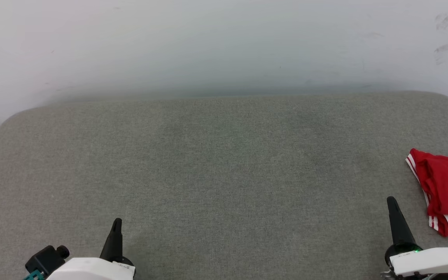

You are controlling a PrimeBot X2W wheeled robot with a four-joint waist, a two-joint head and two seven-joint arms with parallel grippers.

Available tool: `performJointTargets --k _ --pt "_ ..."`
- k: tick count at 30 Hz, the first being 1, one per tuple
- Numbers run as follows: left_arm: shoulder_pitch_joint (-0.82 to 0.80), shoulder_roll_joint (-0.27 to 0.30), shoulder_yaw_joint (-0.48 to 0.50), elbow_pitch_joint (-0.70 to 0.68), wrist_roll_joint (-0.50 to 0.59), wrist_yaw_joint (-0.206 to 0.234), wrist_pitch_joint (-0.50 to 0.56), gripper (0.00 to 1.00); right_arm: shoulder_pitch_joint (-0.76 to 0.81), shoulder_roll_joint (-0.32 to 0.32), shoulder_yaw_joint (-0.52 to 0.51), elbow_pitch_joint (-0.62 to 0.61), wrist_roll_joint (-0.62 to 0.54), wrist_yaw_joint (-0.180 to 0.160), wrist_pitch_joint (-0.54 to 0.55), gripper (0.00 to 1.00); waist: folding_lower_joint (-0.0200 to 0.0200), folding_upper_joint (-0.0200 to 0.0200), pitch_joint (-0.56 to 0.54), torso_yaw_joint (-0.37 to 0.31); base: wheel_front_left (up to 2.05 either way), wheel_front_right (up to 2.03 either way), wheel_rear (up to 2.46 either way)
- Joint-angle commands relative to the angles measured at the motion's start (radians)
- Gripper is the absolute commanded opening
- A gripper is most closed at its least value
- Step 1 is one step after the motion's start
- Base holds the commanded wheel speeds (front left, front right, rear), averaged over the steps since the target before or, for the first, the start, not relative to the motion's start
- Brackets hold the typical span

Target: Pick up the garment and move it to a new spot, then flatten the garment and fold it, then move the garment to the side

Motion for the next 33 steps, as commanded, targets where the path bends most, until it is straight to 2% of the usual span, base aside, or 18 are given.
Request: performJointTargets --k 1,33 --pt "-0.032 0.007 0.007 -0.003 -0.043 -0.01 0.009 0.0 -0.032 -0.009 -0.005 -0.002 0.041 0.0 0.009 0.0 0.0 0.0 0.0 0.0 0.0 0.0 0.0" --pt "-0.108 0.0 0.053 0.055 -0.378 -0.071 0.09 0.0 -0.091 -0.008 -0.025 0.048 0.356 0.0 0.09 0.0 0.0 0.0 0.007 -0.002 0.0 0.0 0.0"
